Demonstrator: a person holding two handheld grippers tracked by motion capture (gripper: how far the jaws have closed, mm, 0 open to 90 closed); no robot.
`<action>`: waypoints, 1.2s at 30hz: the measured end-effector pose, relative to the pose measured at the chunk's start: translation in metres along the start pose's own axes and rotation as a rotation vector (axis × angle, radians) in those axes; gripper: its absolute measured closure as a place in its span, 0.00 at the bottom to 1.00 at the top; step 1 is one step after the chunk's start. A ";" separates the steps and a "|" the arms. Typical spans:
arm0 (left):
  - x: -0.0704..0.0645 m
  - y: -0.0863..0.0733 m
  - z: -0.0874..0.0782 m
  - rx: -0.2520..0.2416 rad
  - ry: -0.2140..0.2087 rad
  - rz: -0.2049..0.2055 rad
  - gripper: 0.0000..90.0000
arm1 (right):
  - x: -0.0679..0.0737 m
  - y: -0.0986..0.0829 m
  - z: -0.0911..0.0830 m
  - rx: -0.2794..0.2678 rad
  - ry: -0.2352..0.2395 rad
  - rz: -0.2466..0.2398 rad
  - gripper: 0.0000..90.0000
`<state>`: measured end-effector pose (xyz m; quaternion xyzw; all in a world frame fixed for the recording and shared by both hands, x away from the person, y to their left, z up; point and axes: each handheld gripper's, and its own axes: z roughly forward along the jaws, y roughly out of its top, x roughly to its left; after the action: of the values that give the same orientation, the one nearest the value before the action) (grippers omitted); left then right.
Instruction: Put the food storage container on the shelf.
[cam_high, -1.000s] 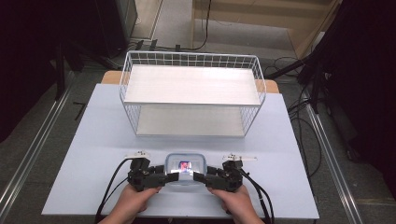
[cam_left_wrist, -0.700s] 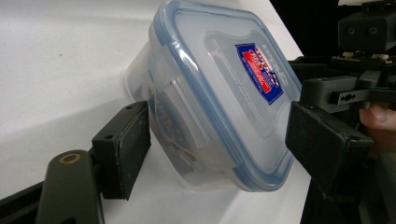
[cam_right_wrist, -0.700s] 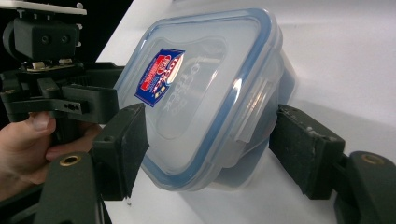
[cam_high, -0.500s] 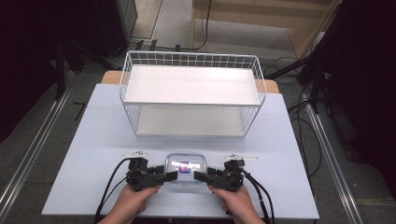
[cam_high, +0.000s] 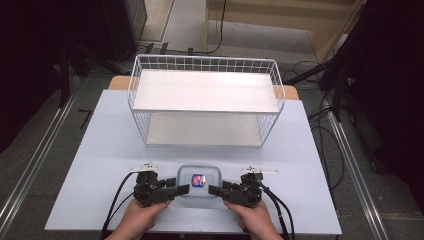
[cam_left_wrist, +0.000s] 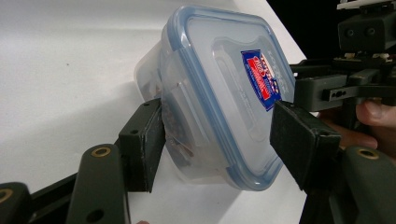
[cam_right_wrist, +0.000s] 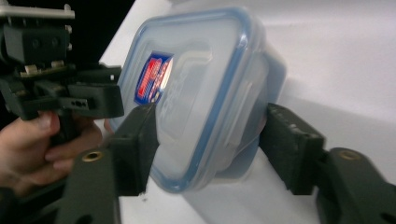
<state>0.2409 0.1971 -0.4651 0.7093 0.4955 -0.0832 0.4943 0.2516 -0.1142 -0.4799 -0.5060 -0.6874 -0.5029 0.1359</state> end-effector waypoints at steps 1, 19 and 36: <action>-0.001 0.000 -0.001 0.001 0.002 0.014 0.48 | 0.000 0.001 -0.003 -0.012 0.003 0.000 0.50; -0.013 -0.004 -0.004 -0.039 0.047 0.096 0.54 | 0.005 -0.002 -0.011 -0.035 -0.005 -0.049 0.58; -0.020 -0.004 -0.008 -0.104 0.055 0.165 0.54 | 0.015 -0.002 -0.016 -0.102 -0.027 -0.159 0.58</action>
<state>0.2251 0.1910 -0.4515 0.7232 0.4523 0.0031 0.5219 0.2378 -0.1192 -0.4634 -0.4630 -0.7006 -0.5396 0.0601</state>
